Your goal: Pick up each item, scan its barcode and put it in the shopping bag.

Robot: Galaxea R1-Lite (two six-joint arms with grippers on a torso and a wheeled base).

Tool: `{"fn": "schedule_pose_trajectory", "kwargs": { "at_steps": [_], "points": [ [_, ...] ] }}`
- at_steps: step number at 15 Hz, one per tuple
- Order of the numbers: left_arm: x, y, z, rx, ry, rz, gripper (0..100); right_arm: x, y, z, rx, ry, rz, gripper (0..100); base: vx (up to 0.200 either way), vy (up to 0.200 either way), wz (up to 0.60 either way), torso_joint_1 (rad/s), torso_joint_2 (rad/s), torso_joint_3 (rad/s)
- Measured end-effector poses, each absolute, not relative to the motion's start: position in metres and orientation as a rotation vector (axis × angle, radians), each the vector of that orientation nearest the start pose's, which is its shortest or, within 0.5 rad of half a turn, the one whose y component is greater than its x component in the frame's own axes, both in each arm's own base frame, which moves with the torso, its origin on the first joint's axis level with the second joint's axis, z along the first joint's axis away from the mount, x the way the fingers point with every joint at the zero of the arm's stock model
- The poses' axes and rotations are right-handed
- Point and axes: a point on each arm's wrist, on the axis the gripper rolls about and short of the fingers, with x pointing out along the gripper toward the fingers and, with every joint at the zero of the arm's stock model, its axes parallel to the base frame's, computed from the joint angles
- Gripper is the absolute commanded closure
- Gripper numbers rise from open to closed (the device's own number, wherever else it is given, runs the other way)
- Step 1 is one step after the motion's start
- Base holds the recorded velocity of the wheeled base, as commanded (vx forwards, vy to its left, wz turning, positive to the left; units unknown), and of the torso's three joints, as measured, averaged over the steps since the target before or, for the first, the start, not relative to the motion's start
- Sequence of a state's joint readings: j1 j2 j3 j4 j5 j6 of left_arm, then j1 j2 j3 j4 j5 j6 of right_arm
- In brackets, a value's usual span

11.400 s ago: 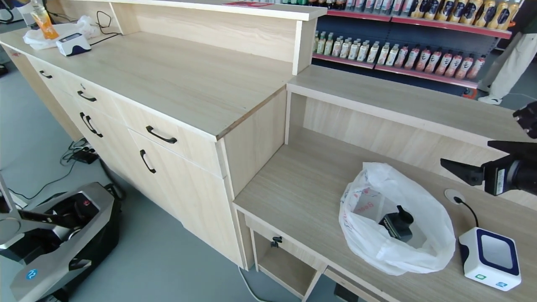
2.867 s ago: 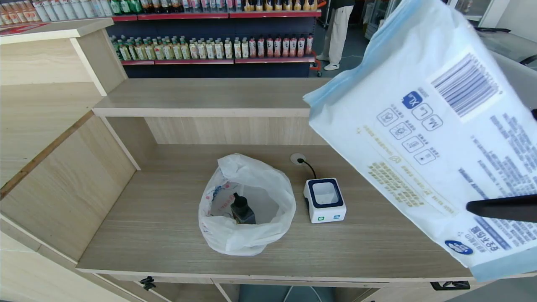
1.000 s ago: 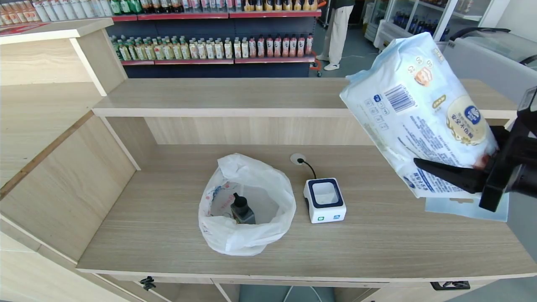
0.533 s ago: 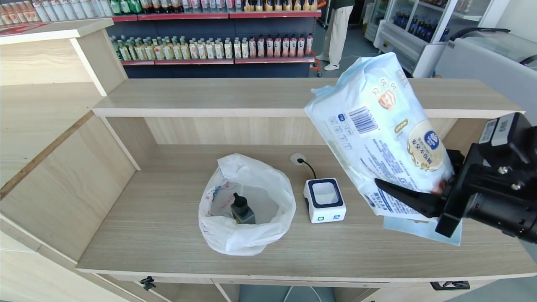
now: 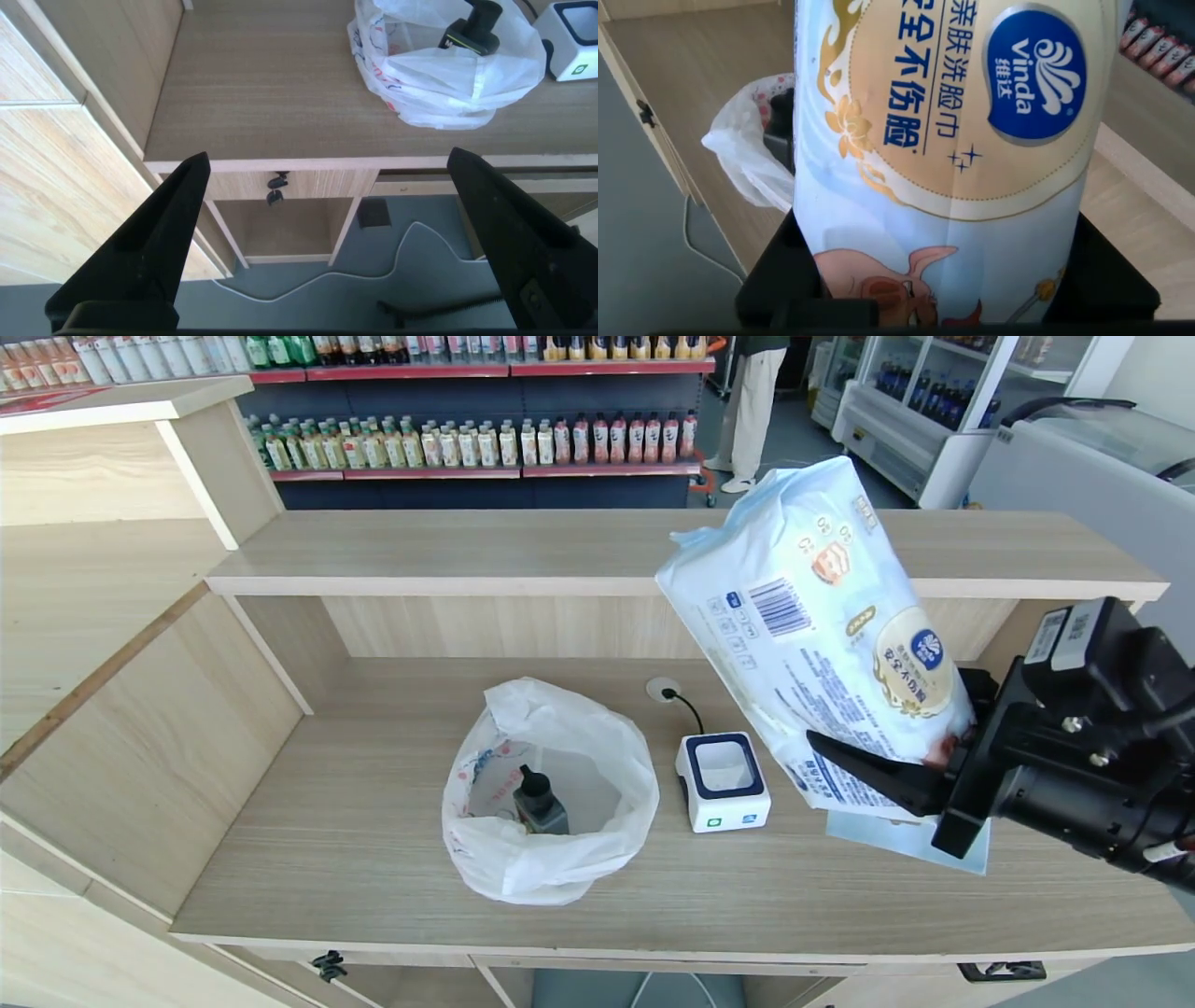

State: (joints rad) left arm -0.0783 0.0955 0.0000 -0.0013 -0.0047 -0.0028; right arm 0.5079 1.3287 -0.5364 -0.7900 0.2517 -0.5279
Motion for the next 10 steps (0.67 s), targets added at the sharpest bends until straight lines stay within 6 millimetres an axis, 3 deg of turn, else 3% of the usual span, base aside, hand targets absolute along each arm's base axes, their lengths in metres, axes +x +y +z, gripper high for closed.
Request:
{"fn": "schedule_pose_trajectory", "kwargs": {
  "at_steps": [10],
  "points": [
    [-0.015,0.001,0.077,0.001,0.094,-0.082,0,0.204,0.051,0.222,-0.848,-0.236,0.444,100,0.0,0.0,0.0,0.0,0.0,0.0]
  ]
}}
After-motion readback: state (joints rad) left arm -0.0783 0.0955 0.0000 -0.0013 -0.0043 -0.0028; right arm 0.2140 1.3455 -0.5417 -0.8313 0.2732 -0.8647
